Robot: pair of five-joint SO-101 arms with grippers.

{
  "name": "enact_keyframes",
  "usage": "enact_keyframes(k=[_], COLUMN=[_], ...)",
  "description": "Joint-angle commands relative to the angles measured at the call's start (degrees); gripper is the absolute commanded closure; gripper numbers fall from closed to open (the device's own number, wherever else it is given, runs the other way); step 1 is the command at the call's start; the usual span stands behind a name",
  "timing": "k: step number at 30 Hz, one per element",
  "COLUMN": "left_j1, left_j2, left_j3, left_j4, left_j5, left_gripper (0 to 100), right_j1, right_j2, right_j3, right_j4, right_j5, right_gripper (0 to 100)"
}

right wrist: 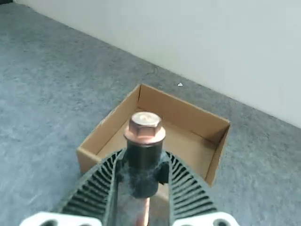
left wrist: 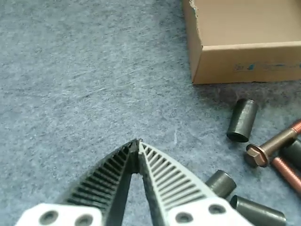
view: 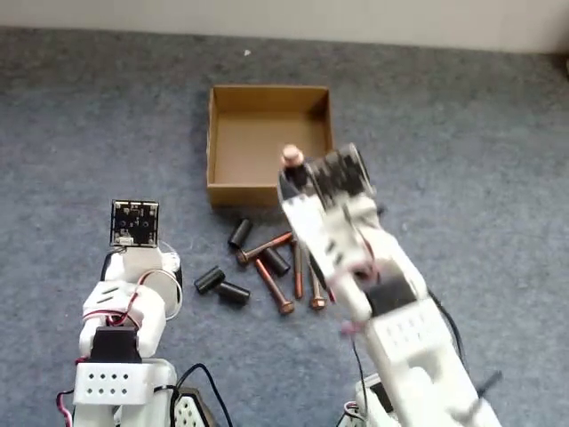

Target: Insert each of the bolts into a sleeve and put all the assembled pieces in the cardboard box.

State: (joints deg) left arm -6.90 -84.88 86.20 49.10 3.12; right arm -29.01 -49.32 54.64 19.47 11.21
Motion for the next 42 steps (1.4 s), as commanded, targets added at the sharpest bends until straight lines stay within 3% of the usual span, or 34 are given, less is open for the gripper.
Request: enact_keyframes(k=[1,8,13,17,23,29,37,42], left_j1=[-1.0,-1.0,-1.0,-1.0,-1.0,-1.0,-1.1,-1.1], left_j2=[-0.5,-0.5,-0.5,-0.5,-0.5,-0.5,-0.5,-0.5], left_j3=[-0.3,-0.3,-0.2,-0.2,-0.2,-0.2,-0.2,-0.2], left_j4=[-1.3,-1.3,-1.3,-1.3,-1.3,-1.3,-1.3,-1.2], left_j5=[-0.3,-0.4,-0.4,-0.4,-0.4,-0.4,-0.4,-0.4], left_gripper=[99,99,99,99,99,99,99,99], right_j1=[0.9,2.7,3.7,3.9,4.7,4.3,-0.8,-5.5], right_j2=[20.4,44.7,51.6,51.7,51.7,48.1,30.3,27.6], right_j3=[-12.5,-24.3,-26.8,-27.5,-30.1,-33.6,-34.1,-34.0], right_j4=[-13.3,-17.5,-17.3,-11.3,-3.5,6.6,25.1,36.7], right_j5=[0.5,0.2,0.2,0.2,0.1,0.1,0.1,0.4], right_gripper=[99.2,99.2,99.2,98.9,89.9,89.9,89.9,89.9])
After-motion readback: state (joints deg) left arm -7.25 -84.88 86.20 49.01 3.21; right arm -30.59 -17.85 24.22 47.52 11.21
